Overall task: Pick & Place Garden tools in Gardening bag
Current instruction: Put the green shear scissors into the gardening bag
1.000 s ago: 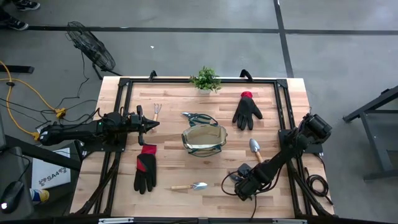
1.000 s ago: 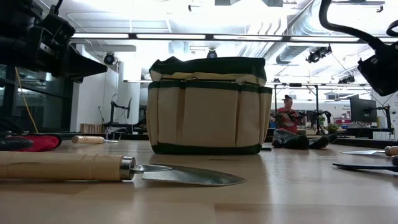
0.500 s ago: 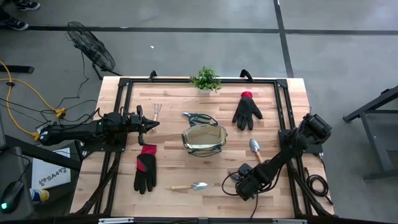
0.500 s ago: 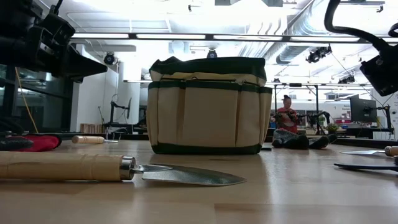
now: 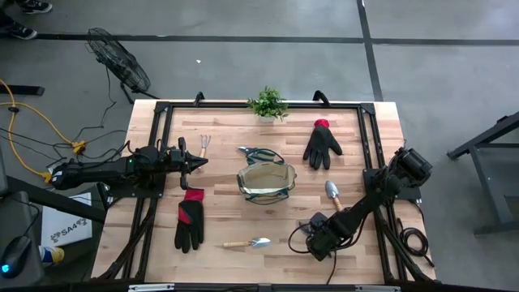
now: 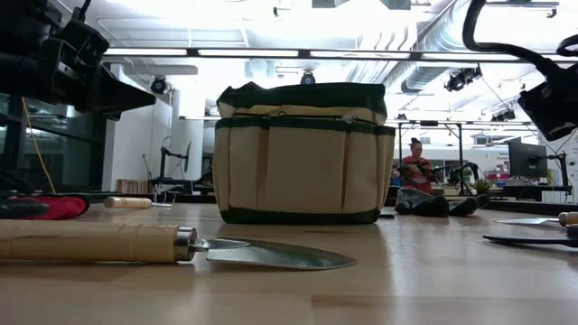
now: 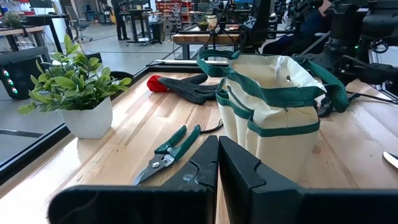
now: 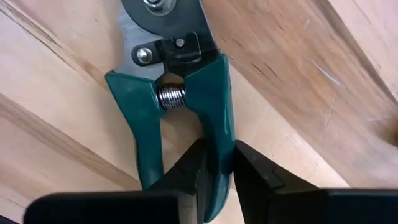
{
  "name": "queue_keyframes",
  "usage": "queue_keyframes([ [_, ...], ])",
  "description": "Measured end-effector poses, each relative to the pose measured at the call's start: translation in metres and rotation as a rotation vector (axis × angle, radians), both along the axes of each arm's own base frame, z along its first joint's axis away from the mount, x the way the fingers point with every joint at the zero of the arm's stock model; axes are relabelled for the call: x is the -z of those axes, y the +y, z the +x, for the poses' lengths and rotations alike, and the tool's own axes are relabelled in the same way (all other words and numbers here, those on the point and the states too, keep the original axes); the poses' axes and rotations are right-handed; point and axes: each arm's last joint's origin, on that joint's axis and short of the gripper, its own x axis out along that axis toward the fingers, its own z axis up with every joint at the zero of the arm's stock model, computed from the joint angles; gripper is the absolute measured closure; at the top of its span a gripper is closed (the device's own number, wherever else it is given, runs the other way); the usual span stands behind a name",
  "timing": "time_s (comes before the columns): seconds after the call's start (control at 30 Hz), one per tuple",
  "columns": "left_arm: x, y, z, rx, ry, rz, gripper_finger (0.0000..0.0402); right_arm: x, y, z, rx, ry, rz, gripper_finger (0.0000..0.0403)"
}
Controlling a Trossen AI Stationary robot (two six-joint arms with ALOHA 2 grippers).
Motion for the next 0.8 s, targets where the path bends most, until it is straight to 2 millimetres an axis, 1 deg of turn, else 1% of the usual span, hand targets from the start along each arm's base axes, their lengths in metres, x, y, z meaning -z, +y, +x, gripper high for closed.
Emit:
queue_keyframes([
  [0.33, 0.000, 0.000, 0.000, 0.000, 0.000, 0.000, 0.0391, 0.000, -0.012, 0.009, -0.055, 0.026, 0.055, 0.0355],
  [0.57, 0.000, 0.000, 0.000, 0.000, 0.000, 0.000, 0.0391, -0.002, -0.020, 0.013, -0.082, 0.015, 0.051, 0.0356],
  [0.8, 0.000, 0.000, 0.000, 0.000, 0.000, 0.000, 0.0391, -0.012, -0.024, 0.013, -0.103, -0.016, 0.069, 0.0357],
])
